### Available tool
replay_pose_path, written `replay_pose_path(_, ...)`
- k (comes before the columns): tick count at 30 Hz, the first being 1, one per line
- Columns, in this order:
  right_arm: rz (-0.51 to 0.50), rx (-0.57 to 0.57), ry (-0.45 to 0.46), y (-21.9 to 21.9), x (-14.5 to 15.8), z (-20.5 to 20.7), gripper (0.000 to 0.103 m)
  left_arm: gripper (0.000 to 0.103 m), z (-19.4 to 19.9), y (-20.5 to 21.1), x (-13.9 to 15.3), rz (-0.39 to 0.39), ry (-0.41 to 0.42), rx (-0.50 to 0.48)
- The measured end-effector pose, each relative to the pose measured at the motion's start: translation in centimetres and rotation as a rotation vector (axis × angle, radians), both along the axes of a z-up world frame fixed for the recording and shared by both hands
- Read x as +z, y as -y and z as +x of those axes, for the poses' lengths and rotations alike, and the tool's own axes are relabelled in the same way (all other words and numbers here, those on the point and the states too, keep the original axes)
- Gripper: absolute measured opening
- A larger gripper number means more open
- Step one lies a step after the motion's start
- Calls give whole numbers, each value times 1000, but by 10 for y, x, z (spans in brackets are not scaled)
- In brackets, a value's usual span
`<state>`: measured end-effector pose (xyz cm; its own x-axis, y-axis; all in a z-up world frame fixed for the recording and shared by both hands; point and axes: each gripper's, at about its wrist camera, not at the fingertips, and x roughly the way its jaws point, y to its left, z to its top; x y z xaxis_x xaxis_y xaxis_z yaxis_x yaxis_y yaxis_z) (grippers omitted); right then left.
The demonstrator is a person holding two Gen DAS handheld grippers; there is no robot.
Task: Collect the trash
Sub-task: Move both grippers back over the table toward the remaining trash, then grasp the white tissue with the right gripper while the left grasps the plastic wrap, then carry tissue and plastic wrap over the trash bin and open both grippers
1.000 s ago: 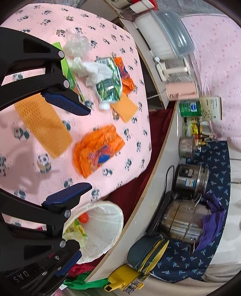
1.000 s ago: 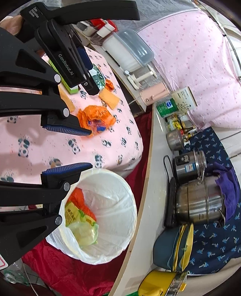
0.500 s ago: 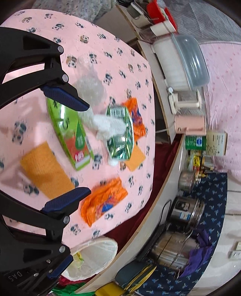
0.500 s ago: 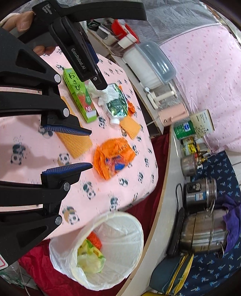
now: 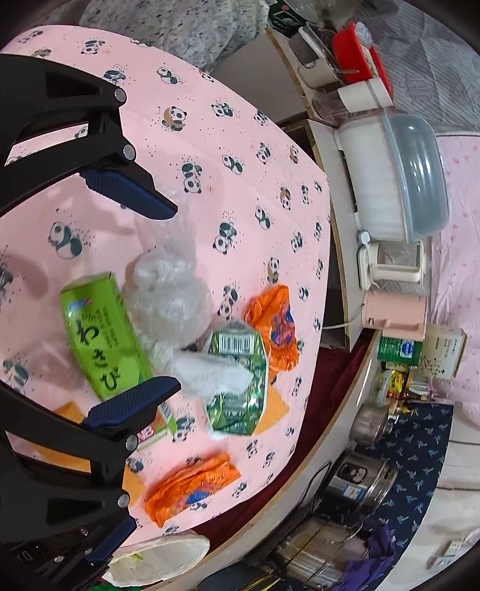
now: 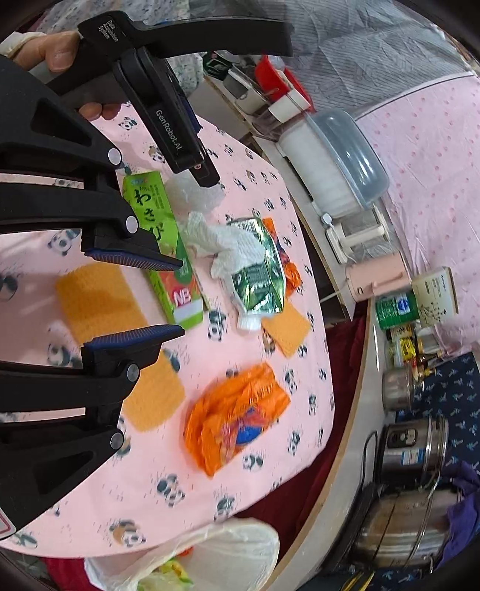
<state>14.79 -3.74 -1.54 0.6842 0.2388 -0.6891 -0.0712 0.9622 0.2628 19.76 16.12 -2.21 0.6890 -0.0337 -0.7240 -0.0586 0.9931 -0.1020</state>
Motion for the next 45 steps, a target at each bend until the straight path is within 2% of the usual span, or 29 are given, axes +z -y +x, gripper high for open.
replay_pose_path(4,28,31,-12,-17,-6,18,30,83,13,-17,-11,-57,-36,33)
replay_pose_path(9,35,51,-25,-31,-13,40,30,82,26,-25,-23,-103,-71,28)
replay_pose_path(13,41,62,-39,-38,-19,55,30,68,35,-26,-30,-127,-96,4)
replay_pose_path(17,44,72,-45,-46,-23,68,30,59,43,-26,-39,-132,-121,-11)
replay_pose_path(19,48,79,-54,-51,-27,75,30,47,47,-27,-43,-135,-136,-19)
replay_pose_path(20,48,83,-58,-53,-29,78,30,45,49,-28,-45,-139,-142,-20)
replay_pose_path(22,44,91,-65,-59,-33,84,30,35,51,-30,-47,-144,-141,-17)
replay_pose_path(26,36,110,-86,-67,-43,94,30,27,53,-32,-46,-134,-132,-22)
replay_pose_path(28,37,118,-94,-70,-47,97,24,23,53,-31,-44,-129,-125,-27)
replay_pose_path(29,39,121,-96,-71,-49,97,16,22,53,-31,-43,-124,-122,-28)
replay_pose_path(30,38,124,-97,-72,-49,97,13,21,53,-31,-43,-122,-120,-29)
replay_pose_path(33,32,126,-77,-72,-46,94,8,14,52,-29,-39,-123,-114,-32)
replay_pose_path(39,42,106,-28,-60,-26,83,8,10,45,-17,-23,-114,-81,-54)
replay_pose_path(45,53,66,38,-36,3,62,7,9,29,7,3,-109,-33,-96)
